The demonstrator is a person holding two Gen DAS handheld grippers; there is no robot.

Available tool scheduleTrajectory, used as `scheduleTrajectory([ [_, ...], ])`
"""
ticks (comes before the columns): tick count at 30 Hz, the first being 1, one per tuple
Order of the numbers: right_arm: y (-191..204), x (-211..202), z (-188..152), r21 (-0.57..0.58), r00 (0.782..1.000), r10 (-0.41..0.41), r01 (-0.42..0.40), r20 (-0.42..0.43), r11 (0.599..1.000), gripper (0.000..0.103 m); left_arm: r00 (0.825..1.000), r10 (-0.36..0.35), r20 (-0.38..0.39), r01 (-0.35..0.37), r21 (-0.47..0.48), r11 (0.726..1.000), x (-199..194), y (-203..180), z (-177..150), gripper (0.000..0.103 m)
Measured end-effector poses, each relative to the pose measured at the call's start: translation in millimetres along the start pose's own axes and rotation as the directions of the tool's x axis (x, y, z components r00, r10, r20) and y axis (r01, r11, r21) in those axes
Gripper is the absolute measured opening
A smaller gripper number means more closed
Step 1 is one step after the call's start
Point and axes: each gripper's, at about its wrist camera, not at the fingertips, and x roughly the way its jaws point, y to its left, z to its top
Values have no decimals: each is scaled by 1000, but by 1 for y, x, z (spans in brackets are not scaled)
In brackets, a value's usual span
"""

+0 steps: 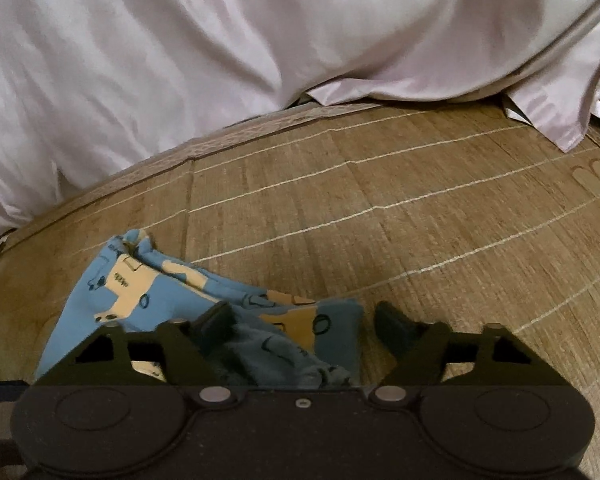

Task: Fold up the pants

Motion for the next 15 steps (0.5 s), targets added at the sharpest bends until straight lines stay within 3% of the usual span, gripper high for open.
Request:
scheduleTrajectory([
  [3, 1, -3, 0, 8, 1000, 16, -16, 2, 1000, 63, 1000, -27, -10, 27, 0, 1000, -1, -1, 1, 84],
  [8, -10, -6, 1, 118, 998, 54, -55, 10, 991, 63, 997, -75, -28, 74, -50, 996, 0, 1, 2, 78],
  [11, -11, -5, 0, 107, 999, 45, -45, 4, 993, 62, 997, -72, -31, 70, -56, 996, 0, 2, 3, 75],
  [15, 2, -5, 2, 27, 1000, -8, 8, -26, 1000, 44, 997, -72, -33, 69, -68, 995, 1, 5, 4, 66],
])
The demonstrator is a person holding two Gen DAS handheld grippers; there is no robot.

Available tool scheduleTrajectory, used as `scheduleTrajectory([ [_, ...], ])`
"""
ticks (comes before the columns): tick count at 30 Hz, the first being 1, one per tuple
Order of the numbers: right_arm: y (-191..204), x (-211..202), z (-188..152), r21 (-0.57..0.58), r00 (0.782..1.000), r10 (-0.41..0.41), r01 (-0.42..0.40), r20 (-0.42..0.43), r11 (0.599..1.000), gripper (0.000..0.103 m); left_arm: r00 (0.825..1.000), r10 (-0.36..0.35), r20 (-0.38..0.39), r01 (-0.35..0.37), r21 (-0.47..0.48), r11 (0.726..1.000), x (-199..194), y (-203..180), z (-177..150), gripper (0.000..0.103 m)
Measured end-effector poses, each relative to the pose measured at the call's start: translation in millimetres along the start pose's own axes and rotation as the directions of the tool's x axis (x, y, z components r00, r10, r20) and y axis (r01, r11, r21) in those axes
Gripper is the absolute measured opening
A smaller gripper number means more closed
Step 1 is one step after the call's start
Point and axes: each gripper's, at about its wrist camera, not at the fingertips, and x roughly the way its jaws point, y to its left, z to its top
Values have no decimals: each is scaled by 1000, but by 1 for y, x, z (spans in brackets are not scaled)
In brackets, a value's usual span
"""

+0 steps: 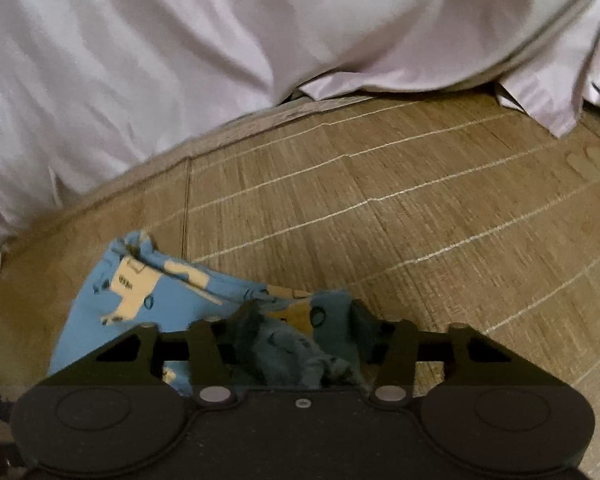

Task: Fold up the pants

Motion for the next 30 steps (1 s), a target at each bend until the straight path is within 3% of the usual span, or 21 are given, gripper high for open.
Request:
scheduleTrajectory([
  [3, 10, -3, -2, -46, 1000, -27, 27, 8, 999, 33, 1000, 6, -2, -6, -3, 1000, 0, 1, -1, 56],
  [5, 14, -5, -4, -64, 999, -49, 50, 20, 997, 21, 1000, 2, -9, -2, -4, 1000, 1, 1, -1, 36],
  [6, 15, -7, -4, -71, 998, -62, 64, 28, 995, 18, 1000, -4, -17, 4, -10, 1000, 2, 2, 0, 34],
  [8, 15, -11, -6, -75, 997, -63, 67, 49, 995, 16, 1000, -5, -9, 4, -17, 1000, 0, 3, 0, 23],
  [11, 23, -14, -5, -113, 995, -80, 87, 65, 990, 13, 1000, 1, 14, -1, 2, 1000, -3, -1, 0, 15],
  [21, 69, -28, 52, -286, 987, -12, 58, 160, 956, 10, 991, 11, 130, -11, 2, 1000, -14, 2, 18, 10],
  [30, 114, 0, 141, -451, 974, 53, 54, 220, 891, 10, 959, 93, 267, -79, -63, 995, -6, 21, 73, 10],
])
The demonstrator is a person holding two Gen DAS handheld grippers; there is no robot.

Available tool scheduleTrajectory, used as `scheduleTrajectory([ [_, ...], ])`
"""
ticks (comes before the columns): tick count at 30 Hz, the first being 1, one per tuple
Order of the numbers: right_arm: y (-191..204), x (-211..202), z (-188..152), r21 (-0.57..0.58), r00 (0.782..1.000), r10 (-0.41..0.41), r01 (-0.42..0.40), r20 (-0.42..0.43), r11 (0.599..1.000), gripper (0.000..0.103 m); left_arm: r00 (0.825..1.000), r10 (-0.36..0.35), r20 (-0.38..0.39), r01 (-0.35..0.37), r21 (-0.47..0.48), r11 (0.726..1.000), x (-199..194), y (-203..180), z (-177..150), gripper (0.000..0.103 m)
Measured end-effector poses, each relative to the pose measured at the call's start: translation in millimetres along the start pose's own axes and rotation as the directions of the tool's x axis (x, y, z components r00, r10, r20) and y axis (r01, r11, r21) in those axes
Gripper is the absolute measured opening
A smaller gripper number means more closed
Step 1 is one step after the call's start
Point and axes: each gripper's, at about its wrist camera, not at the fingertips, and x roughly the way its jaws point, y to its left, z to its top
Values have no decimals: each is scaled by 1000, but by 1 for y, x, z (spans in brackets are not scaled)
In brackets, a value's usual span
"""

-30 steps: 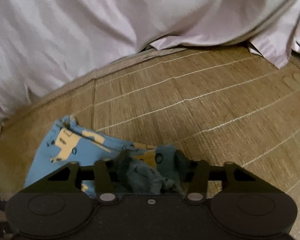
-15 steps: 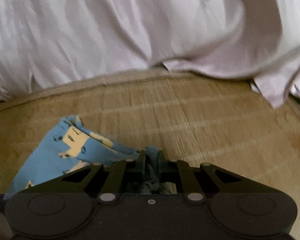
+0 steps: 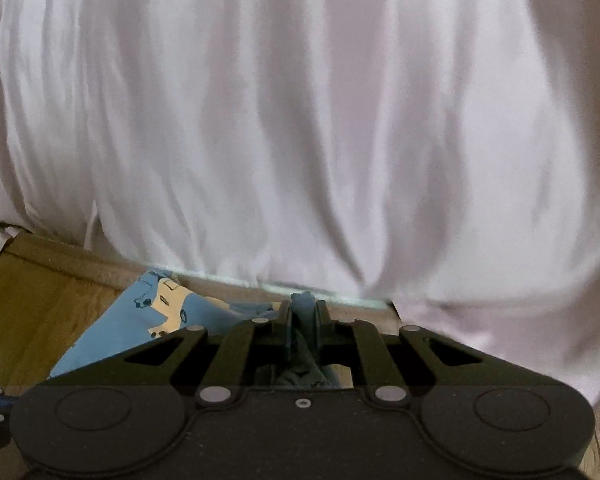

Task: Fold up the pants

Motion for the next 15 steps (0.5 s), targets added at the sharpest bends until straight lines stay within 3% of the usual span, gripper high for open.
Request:
scheduleTrajectory([
  [5, 9, 33, 6, -4, 1000, 8, -8, -14, 1000, 12, 998, 64, 7, -64, 15, 998, 15, 9, 2, 11],
  [7, 11, 48, -2, -7, 998, -1, 1, -69, 1000, 20, 996, 74, -57, -75, -6, 997, 27, 17, -2, 14],
  [8, 12, 51, -7, -22, 997, -31, 29, -76, 999, 29, 993, 70, -95, -74, -34, 997, 30, 21, -5, 17],
  [9, 11, 50, -12, -38, 995, -61, 58, -75, 998, 44, 991, 70, -117, -77, -57, 995, 31, 25, -8, 20],
  [10, 9, 46, -17, -45, 994, -78, 75, -72, 996, 62, 991, 65, -120, -74, -70, 995, 30, 27, -12, 29],
  [11, 6, 39, -21, -38, 994, -90, 88, -63, 995, 68, 991, 67, -117, -75, -65, 995, 27, 26, -14, 41],
  [12, 2, 31, -26, -14, 994, -97, 96, -54, 995, 69, 991, 74, -110, -79, -48, 996, 24, 25, -15, 49],
  [13, -4, 20, -31, 19, 994, -96, 97, -49, 995, 70, 992, 78, -97, -81, -27, 996, 22, 22, -16, 67],
  [14, -9, 9, -35, 57, 995, -93, 96, -41, 994, 70, 994, 81, -79, -82, -10, 997, 17, 19, -16, 76],
  [15, -13, -2, -39, 87, 995, -97, 99, -26, 991, 75, 995, 80, -58, -80, 4, 997, 12, 15, -16, 77],
])
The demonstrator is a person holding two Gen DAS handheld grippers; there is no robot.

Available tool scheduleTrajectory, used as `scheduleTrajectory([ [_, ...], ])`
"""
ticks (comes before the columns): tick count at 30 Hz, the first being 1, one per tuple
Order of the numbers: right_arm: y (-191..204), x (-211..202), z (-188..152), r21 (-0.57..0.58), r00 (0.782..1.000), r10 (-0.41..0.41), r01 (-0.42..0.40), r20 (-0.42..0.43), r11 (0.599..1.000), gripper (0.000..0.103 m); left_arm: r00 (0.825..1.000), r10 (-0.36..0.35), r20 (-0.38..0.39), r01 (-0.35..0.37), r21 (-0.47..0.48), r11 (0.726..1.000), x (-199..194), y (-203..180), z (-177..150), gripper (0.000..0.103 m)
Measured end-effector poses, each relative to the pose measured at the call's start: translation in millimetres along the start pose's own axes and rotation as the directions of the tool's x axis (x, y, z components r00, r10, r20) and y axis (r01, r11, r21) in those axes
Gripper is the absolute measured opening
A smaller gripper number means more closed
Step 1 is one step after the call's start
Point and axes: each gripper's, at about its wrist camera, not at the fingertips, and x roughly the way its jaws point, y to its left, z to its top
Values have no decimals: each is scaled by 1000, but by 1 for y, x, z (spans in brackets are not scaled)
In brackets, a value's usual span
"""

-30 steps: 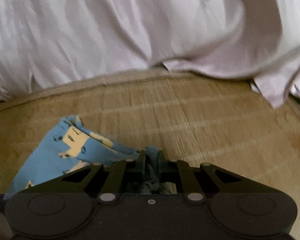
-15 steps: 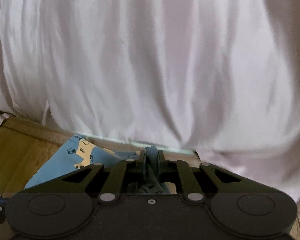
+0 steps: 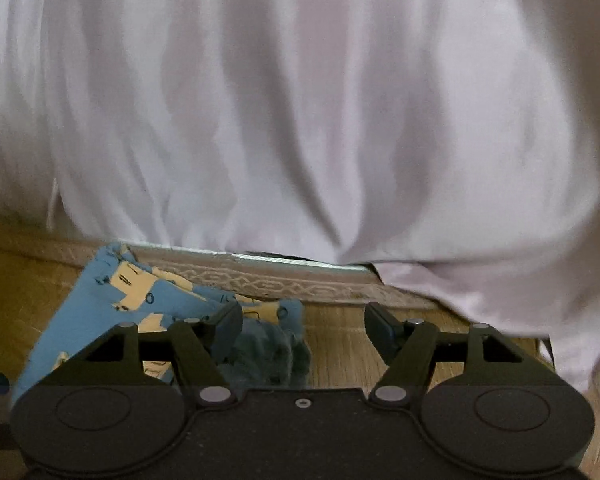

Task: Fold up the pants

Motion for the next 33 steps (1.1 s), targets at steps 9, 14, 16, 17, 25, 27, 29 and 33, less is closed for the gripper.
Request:
scheduleTrajectory([
  [9, -10, -113, -36, 193, 979, -6, -34, 204, 981, 102, 999, 11, 49, -10, -14, 1000, -56, -14, 7, 98],
  [14, -5, -162, -64, 218, 971, -17, -37, 240, 975, 102, 990, 79, 115, -79, -1, 997, -94, -25, 0, 103],
  [16, -2, -176, -77, 232, 970, -27, -31, 241, 972, 102, 987, 100, 125, -100, 0, 995, -103, -29, -6, 103],
  [17, 1, -183, -83, 236, 971, -26, -32, 240, 971, 102, 986, 113, 123, -114, 2, 994, -106, -31, -9, 103],
  [25, 22, -215, -130, 219, 974, -28, -22, 223, 976, 102, 982, 177, 69, -180, 42, 983, -111, -43, -43, 103],
  [27, 25, -218, -138, 216, 977, -31, -15, 209, 976, 102, 978, 194, 73, -197, 36, 980, -111, -44, -53, 103],
  [29, 27, -220, -144, 206, 980, -34, -7, 194, 979, 102, 976, 212, 55, -214, 37, 976, -107, -45, -59, 103],
  [33, 28, -225, -151, 208, 981, -50, 10, 189, 978, 102, 977, 210, 32, -211, 36, 977, -105, -45, -66, 103],
])
